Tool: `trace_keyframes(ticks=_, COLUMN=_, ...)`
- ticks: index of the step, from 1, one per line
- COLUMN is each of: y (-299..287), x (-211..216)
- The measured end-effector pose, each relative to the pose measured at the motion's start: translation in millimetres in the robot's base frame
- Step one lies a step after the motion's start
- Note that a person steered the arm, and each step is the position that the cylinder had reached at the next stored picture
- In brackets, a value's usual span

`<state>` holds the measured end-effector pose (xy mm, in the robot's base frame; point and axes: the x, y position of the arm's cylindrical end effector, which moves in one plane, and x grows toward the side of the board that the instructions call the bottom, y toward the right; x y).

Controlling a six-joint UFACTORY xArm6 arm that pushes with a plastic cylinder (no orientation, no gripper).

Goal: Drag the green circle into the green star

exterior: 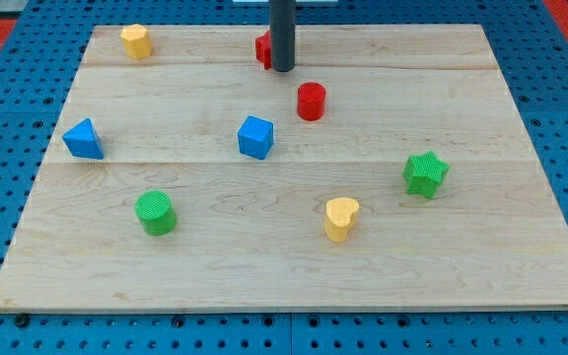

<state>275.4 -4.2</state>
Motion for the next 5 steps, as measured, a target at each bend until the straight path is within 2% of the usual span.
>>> trace_keyframes(ticks=1, y=-0.3, x=35.0)
trace_keyframes(ticks=2, y=128.2, x=35.3)
trace_keyframes(ticks=3, y=148.7, x=109.6)
trace_keyframes(ticks=4, y=56.3, x=205.0)
trace_keyframes(ticks=5, y=-64.8, x=244.2)
